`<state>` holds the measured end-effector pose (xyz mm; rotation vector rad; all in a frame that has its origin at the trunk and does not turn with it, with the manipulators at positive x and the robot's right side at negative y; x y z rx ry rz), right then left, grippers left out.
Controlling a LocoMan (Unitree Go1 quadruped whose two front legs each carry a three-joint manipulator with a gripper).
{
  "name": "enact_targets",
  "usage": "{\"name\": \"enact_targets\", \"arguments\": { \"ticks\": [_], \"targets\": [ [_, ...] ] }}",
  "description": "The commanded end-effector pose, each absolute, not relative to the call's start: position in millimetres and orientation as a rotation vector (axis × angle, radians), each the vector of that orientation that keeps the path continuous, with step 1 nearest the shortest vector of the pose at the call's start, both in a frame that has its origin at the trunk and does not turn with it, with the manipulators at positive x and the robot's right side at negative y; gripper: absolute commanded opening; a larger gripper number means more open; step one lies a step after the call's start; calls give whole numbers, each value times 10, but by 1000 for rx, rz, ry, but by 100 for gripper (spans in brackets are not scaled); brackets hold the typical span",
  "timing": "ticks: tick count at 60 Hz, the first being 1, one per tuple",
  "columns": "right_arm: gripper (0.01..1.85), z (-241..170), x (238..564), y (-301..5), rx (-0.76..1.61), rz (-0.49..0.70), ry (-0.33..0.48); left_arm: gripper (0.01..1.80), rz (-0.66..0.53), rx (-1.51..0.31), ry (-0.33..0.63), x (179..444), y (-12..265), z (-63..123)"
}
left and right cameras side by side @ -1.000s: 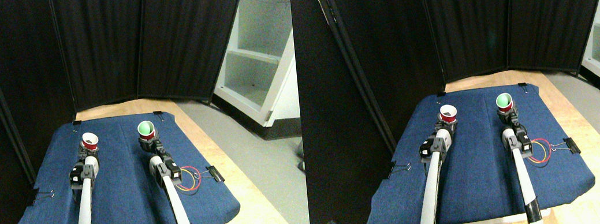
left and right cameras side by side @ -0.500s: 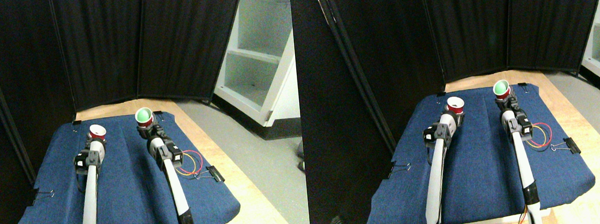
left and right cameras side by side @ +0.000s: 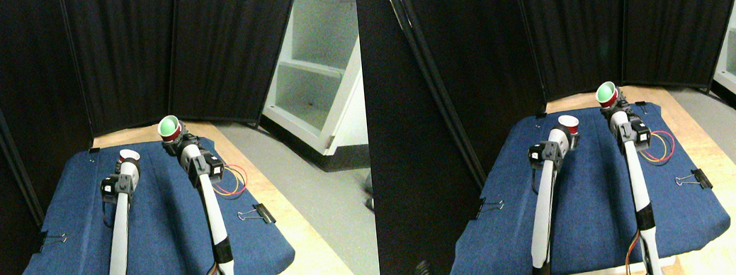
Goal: Pour (bimanual)
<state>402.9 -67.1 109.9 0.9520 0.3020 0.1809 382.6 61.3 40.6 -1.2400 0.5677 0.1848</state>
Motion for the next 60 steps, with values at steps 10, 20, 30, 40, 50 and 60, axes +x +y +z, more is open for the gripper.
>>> {"name": "enact_targets", "arguments": {
  "ticks": [10,20,30,40,50,60],
  "targets": [
    [1,1298,4023,-562,883,275,277,1,167,-1264,525,3804,564,498],
    [1,1325,4051,-536,870,299,281,1,147,-1266,532,3794,561,571],
    [1,1341,4071,-497,855,331,285,1,124,-1260,542,3781,525,614],
    [1,1325,4095,-471,834,341,294,1,97,-1255,569,3752,497,665],
    [1,1320,4108,-451,809,344,299,1,80,-1220,602,3770,472,715],
    [1,1335,4125,-460,788,366,301,1,88,-1203,621,3785,438,726]
  ]
}}
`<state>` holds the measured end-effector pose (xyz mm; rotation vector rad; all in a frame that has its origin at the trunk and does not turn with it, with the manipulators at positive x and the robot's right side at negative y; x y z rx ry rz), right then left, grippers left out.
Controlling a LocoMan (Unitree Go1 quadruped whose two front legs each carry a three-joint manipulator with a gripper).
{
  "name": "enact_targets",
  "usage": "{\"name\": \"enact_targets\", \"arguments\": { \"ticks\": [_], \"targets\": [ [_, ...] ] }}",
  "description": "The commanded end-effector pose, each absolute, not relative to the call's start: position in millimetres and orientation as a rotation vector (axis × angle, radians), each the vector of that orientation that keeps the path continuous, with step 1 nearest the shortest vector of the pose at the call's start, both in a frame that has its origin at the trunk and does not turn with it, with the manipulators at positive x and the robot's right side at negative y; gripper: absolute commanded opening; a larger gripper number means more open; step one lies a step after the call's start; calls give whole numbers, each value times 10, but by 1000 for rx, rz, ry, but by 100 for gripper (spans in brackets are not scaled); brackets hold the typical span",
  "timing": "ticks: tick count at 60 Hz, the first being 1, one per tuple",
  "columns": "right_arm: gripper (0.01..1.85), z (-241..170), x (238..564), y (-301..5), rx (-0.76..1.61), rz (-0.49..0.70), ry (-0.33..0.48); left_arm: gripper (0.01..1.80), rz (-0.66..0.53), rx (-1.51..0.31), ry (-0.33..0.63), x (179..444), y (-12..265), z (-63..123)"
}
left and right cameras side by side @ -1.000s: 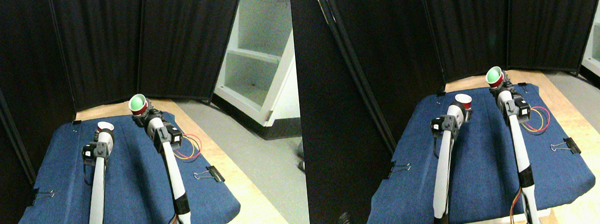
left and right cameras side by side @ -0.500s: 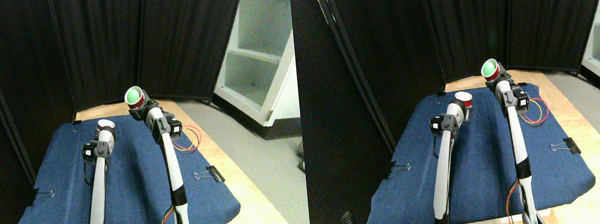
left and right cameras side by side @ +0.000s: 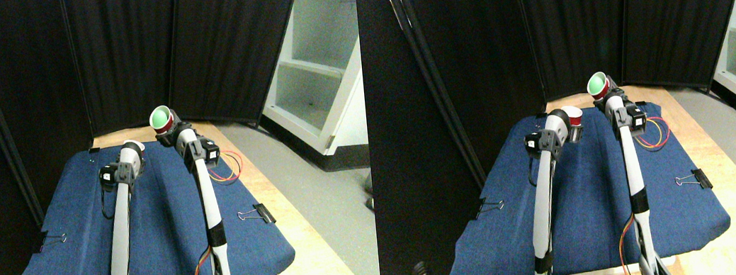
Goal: Pour (bimanual)
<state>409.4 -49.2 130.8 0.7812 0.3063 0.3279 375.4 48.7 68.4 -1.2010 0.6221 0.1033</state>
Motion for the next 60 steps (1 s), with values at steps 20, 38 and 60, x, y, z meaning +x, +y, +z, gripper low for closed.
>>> {"name": "enact_targets", "arguments": {
  "ticks": [20,38,60],
  "targets": [
    [1,1377,4075,-506,698,385,295,1,76,-1135,656,3801,401,727],
    [1,1402,4063,-501,629,424,287,1,41,-1115,694,3795,359,727],
    [1,1382,4099,-463,547,452,301,1,40,-1190,736,3758,293,781]
  ]
}}
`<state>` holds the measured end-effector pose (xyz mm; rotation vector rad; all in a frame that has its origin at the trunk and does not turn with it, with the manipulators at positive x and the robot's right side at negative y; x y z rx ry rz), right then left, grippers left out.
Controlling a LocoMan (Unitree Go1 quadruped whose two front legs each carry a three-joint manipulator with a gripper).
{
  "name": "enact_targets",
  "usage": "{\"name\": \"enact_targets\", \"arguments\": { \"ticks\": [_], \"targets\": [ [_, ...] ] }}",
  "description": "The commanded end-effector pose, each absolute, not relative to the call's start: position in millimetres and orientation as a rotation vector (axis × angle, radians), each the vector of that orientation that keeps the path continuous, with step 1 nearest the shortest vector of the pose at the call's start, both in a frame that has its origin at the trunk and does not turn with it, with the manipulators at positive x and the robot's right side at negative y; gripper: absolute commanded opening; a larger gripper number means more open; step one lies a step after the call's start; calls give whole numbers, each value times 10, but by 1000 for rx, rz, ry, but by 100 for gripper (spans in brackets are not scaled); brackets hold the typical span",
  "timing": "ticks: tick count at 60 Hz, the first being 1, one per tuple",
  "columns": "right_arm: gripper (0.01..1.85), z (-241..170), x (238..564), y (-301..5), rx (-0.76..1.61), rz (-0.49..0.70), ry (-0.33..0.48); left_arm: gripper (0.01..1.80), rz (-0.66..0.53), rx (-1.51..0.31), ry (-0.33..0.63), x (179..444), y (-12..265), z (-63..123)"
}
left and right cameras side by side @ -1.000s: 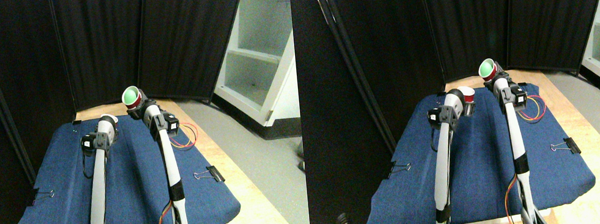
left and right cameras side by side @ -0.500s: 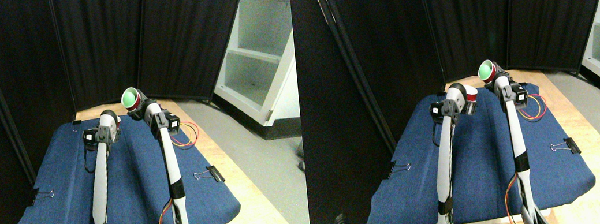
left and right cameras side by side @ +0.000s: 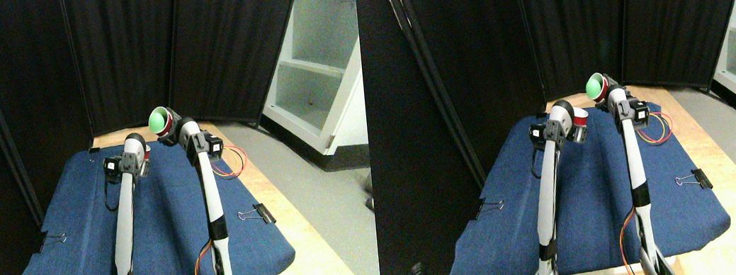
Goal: Pour (bimanual)
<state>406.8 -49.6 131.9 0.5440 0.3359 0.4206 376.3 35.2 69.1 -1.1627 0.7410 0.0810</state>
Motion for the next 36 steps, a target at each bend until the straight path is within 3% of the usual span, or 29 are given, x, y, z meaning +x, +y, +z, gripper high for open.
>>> {"name": "enact_targets", "arguments": {
  "ticks": [1,36],
  "targets": [
    [1,1380,4098,-462,549,449,303,1,39,-1190,735,3756,290,784],
    [1,1340,4116,-385,479,436,309,1,50,-1209,736,3711,273,819]
  ]
}}
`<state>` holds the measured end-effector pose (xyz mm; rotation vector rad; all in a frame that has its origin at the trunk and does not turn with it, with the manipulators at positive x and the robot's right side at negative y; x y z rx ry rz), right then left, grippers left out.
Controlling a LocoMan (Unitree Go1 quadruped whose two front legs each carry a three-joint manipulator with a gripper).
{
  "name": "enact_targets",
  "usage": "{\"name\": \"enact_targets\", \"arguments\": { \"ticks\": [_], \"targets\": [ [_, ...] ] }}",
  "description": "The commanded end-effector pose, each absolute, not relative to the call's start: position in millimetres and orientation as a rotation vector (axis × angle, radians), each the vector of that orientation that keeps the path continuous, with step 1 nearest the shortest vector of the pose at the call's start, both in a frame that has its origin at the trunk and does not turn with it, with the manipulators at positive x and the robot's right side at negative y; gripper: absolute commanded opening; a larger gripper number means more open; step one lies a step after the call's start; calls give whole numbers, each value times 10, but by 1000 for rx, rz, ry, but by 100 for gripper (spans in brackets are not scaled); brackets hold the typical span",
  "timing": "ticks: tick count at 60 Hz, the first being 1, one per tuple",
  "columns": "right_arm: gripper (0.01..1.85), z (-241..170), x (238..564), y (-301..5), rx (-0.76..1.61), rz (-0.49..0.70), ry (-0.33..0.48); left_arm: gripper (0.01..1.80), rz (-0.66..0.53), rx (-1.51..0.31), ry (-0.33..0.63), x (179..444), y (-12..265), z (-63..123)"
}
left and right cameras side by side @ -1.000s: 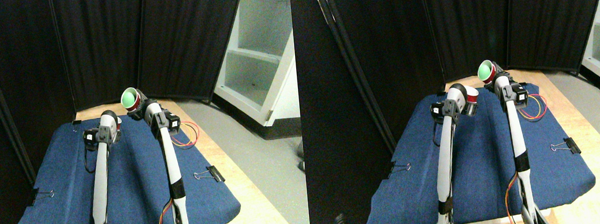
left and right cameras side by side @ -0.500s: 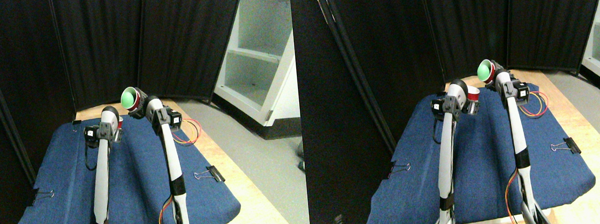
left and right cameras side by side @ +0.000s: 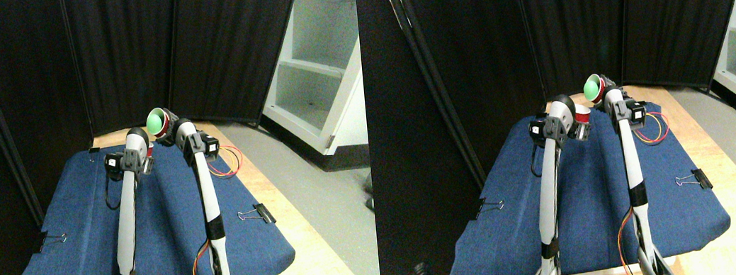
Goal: Pour (bimanual)
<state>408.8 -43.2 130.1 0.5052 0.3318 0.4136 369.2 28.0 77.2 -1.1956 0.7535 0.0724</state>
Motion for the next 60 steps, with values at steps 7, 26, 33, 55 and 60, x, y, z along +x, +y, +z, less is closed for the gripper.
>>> {"name": "enact_targets", "arguments": {
  "ticks": [7,26,33,55,60],
  "targets": [
    [1,1361,4085,-381,416,449,300,1,56,-1207,731,3726,282,809],
    [1,1383,4074,-380,337,491,294,1,61,-1212,732,3742,274,792],
    [1,1399,4061,-380,337,488,293,1,68,-1213,729,3732,268,798],
    [1,1453,4023,-354,165,503,269,1,58,-1223,739,3710,261,817],
    [1,1439,4020,-338,121,518,263,1,63,-1231,738,3702,267,818]
  ]
}}
